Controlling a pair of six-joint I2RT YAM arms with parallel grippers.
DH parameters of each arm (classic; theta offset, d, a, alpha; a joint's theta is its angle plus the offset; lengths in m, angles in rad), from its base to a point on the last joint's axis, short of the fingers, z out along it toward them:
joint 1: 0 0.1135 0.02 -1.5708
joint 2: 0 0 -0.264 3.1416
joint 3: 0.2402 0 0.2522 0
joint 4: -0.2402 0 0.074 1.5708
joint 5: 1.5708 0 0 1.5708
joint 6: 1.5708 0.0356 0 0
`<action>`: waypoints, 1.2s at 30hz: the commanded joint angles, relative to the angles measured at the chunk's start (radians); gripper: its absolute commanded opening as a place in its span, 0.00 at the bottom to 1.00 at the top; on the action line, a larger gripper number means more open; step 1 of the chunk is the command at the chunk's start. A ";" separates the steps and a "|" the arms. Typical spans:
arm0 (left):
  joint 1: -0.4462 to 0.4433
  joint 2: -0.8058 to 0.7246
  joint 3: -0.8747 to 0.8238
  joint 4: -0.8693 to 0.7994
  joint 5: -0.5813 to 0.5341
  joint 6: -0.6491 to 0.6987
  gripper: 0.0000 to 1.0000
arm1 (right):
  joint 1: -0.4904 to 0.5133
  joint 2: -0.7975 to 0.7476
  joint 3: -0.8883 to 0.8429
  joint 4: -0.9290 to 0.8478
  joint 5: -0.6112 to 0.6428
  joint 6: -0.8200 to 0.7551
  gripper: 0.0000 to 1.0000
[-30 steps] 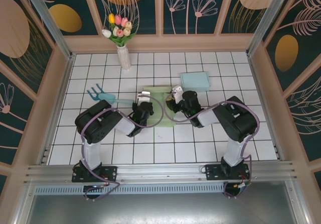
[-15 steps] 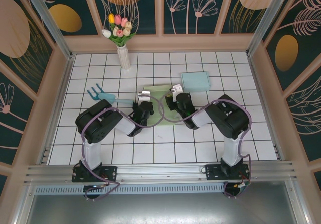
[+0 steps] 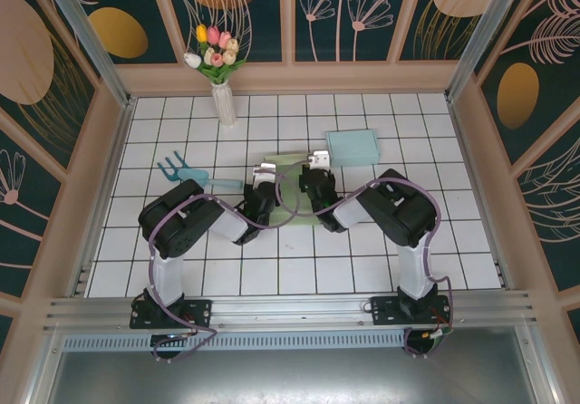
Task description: Fold the paper box
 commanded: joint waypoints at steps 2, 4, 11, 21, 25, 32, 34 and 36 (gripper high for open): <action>0.002 0.027 0.003 -0.079 -0.027 -0.009 0.15 | -0.032 0.007 0.027 -0.089 0.146 0.102 0.20; 0.001 0.028 0.006 -0.083 -0.030 -0.011 0.14 | -0.041 0.008 0.037 -0.130 0.164 0.119 0.14; 0.001 0.030 0.012 -0.091 -0.036 -0.016 0.15 | -0.047 0.014 0.058 -0.199 0.208 0.149 0.11; 0.001 0.034 0.016 -0.097 -0.035 -0.017 0.15 | -0.046 -0.019 -0.028 0.015 -0.182 0.087 0.40; 0.001 0.034 0.017 -0.097 -0.035 -0.018 0.15 | -0.040 -0.072 -0.082 0.050 -0.269 0.072 0.46; 0.000 0.034 0.018 -0.101 -0.035 -0.017 0.15 | -0.015 -0.168 -0.166 0.035 -0.296 0.070 0.52; 0.001 0.033 0.021 -0.103 -0.034 -0.017 0.15 | -0.007 -0.207 -0.193 0.032 -0.300 0.070 0.53; 0.002 0.031 0.022 -0.111 -0.033 -0.016 0.15 | 0.003 -0.258 -0.219 0.009 -0.294 0.068 0.54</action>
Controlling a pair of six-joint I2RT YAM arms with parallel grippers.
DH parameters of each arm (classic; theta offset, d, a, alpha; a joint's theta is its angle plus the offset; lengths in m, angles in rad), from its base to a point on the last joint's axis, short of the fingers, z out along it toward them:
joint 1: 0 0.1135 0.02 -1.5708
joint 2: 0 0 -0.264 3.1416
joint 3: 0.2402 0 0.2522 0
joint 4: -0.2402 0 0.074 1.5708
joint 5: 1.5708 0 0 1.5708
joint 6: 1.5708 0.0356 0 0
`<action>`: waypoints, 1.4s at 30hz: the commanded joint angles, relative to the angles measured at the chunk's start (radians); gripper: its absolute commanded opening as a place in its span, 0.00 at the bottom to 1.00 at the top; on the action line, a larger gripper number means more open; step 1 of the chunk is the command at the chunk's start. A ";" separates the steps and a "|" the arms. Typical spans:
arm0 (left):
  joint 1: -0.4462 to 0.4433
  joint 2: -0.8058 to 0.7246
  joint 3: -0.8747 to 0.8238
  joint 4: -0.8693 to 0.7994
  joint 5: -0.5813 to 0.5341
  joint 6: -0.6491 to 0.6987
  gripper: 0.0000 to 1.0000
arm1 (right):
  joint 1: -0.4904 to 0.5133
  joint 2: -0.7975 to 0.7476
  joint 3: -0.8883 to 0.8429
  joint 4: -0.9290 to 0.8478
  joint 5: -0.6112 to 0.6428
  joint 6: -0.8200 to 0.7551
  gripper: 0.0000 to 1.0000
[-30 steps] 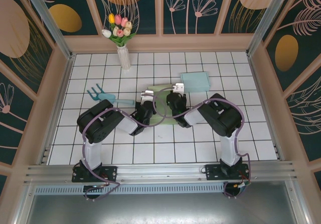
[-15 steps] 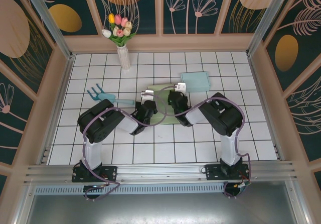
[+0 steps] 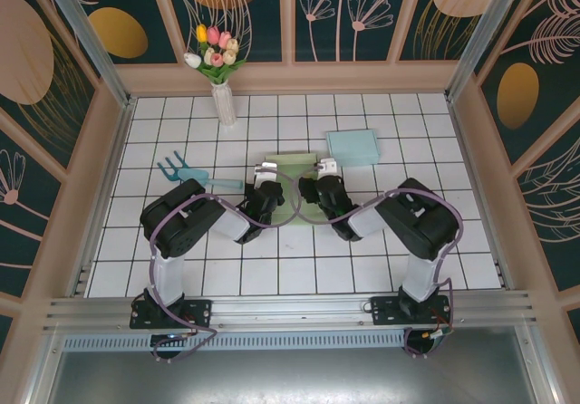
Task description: Fold the paper box
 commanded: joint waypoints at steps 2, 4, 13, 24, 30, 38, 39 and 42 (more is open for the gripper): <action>0.005 0.016 0.003 -0.094 -0.010 0.001 0.14 | 0.027 -0.146 -0.061 -0.033 0.001 -0.013 0.54; 0.004 0.010 0.004 -0.099 -0.008 -0.001 0.15 | 0.038 -0.225 -0.088 -0.098 0.011 -0.014 0.56; 0.004 0.005 0.002 -0.096 -0.014 -0.005 0.13 | 0.055 -0.648 -0.206 -0.417 0.031 0.052 0.60; 0.005 -0.081 0.043 -0.185 0.009 0.029 0.05 | 0.043 -1.188 -0.268 -0.783 -0.023 0.139 0.78; 0.004 -0.195 0.107 -0.270 0.095 0.132 0.00 | 0.037 -1.302 -0.211 -0.976 0.013 0.095 0.81; 0.002 -0.326 0.406 -0.767 0.195 0.396 0.00 | 0.038 -1.514 -0.265 -0.970 -0.071 0.089 0.81; 0.000 -0.341 0.440 -0.833 0.189 0.441 0.00 | 0.037 -1.552 -0.264 -0.981 -0.079 0.090 0.81; -0.022 -0.390 0.477 -0.945 0.120 0.622 0.00 | 0.037 -1.652 -0.253 -1.027 -0.067 0.087 0.81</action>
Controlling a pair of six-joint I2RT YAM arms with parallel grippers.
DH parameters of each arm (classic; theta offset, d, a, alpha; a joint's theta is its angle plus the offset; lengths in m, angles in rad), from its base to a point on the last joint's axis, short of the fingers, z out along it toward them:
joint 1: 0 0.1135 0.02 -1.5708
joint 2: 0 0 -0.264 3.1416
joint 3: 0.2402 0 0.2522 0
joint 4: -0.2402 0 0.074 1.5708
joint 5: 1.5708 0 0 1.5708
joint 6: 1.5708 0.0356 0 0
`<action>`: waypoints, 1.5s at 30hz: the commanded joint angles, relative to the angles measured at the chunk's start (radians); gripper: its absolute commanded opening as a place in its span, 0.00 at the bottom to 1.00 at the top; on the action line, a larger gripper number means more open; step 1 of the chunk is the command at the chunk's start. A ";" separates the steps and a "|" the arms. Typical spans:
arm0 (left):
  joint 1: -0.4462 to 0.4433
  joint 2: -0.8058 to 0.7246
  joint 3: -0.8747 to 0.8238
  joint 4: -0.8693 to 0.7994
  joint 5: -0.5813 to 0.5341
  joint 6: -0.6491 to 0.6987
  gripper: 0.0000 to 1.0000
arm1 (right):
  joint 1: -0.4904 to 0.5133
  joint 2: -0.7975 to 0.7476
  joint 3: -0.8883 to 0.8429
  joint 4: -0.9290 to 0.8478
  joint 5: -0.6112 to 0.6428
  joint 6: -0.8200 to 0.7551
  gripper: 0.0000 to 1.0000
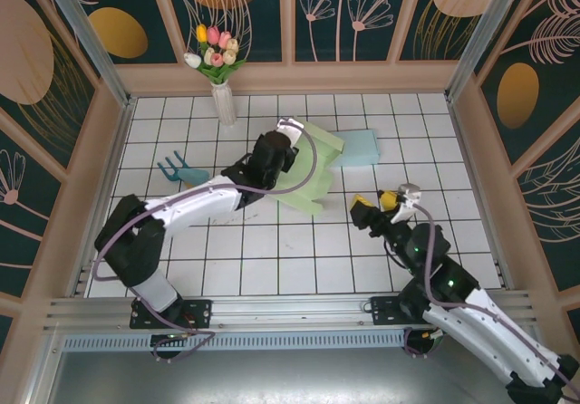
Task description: Fold the paper box
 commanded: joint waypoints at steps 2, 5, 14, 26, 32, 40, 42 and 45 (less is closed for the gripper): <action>-0.032 -0.096 0.005 -0.233 -0.089 0.360 0.00 | -0.003 -0.128 0.004 -0.071 -0.004 -0.006 0.81; -0.054 -0.191 -0.067 -0.250 -0.041 0.584 0.00 | -0.003 -0.191 -0.006 -0.065 -0.027 0.007 0.81; -0.070 -0.470 -0.260 -0.300 0.257 1.042 0.15 | -0.003 -0.202 -0.007 -0.074 -0.047 0.016 0.81; -0.075 -0.189 -0.083 -0.538 0.168 1.204 0.12 | -0.002 -0.205 -0.014 -0.077 -0.047 0.023 0.81; -0.099 0.028 0.072 -0.670 0.143 1.220 0.13 | -0.002 -0.205 -0.016 -0.079 -0.042 0.023 0.81; -0.117 0.298 0.267 -0.780 0.097 1.233 0.22 | -0.001 -0.208 -0.017 -0.084 -0.029 0.023 0.81; -0.117 0.328 0.298 -0.778 0.101 1.231 0.35 | -0.001 -0.207 -0.017 -0.087 -0.027 0.023 0.81; -0.117 0.354 0.316 -0.760 0.101 1.230 0.40 | -0.001 -0.207 -0.017 -0.090 -0.023 0.024 0.81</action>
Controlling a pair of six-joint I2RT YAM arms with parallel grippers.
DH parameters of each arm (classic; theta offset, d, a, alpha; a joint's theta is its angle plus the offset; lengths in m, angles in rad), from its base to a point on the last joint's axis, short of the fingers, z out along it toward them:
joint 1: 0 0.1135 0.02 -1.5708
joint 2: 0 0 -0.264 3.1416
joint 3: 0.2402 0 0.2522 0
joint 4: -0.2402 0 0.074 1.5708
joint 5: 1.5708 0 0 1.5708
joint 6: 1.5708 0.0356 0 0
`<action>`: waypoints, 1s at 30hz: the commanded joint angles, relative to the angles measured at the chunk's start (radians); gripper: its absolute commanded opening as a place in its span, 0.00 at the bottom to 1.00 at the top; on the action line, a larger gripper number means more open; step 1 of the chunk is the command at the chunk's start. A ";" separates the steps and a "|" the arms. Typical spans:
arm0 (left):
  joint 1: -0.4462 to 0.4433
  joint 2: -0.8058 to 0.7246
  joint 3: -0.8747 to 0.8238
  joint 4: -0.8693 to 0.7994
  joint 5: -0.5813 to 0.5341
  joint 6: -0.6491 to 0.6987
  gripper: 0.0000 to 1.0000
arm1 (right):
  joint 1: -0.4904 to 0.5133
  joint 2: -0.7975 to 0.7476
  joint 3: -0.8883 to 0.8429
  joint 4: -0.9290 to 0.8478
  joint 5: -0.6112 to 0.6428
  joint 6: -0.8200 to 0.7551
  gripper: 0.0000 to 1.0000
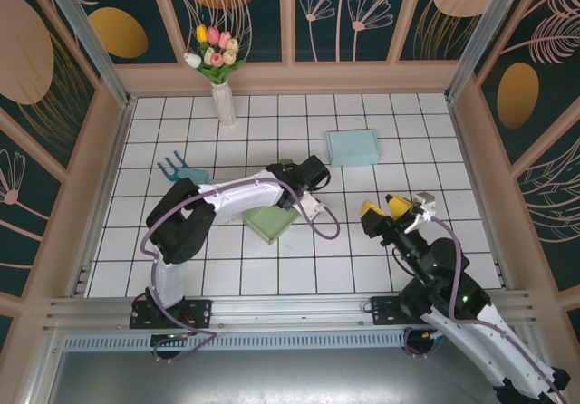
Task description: Fold the paper box
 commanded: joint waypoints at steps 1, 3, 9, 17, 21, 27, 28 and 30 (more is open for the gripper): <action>-0.004 0.013 0.042 -0.027 -0.012 0.016 0.41 | 0.000 -0.017 -0.007 -0.004 0.019 0.013 0.81; -0.005 0.008 0.038 -0.015 -0.009 0.018 0.45 | 0.000 -0.017 -0.007 -0.005 0.024 0.013 0.81; -0.013 -0.079 0.012 0.049 0.010 0.010 0.45 | 0.000 -0.018 -0.009 -0.010 0.040 0.013 0.81; -0.035 -0.351 -0.152 0.388 0.177 -0.261 0.43 | 0.001 -0.017 -0.012 -0.008 0.078 0.013 0.81; -0.035 -0.521 -0.340 0.680 0.148 -0.623 0.41 | 0.001 -0.013 -0.017 -0.004 0.109 0.010 0.80; -0.034 -0.699 -0.363 0.537 -0.274 -1.532 0.38 | 0.000 0.042 -0.017 0.020 0.125 -0.002 0.80; -0.035 -0.745 -0.416 0.541 -0.234 -1.615 0.38 | 0.000 0.059 -0.012 0.023 0.127 -0.004 0.80; -0.035 -0.877 -0.585 0.588 -0.196 -1.786 0.39 | 0.000 0.108 -0.001 0.031 0.124 -0.009 0.80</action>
